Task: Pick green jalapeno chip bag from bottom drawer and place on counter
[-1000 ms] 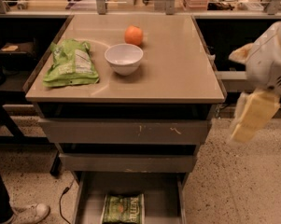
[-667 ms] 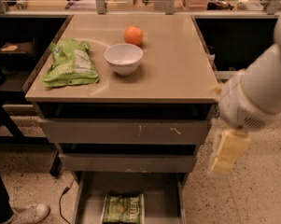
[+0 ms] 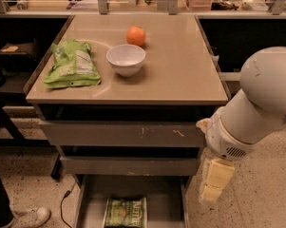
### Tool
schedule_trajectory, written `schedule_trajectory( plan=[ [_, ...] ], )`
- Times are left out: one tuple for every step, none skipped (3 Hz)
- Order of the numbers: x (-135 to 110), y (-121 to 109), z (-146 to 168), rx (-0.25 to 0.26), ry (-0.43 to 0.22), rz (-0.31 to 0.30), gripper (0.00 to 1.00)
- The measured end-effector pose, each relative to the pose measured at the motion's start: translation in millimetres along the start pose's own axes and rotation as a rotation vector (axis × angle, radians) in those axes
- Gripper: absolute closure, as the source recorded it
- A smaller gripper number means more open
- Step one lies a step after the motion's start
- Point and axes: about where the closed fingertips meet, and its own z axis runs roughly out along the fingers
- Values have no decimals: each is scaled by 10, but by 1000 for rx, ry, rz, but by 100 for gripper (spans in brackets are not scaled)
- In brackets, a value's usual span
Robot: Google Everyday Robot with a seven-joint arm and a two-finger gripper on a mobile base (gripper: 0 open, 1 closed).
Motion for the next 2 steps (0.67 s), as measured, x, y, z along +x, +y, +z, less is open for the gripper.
schedule_trajectory(
  plan=[
    [-77, 116, 263, -38, -49, 28, 0],
    [-228, 356, 1076, -136, -75, 79, 0]
  ],
)
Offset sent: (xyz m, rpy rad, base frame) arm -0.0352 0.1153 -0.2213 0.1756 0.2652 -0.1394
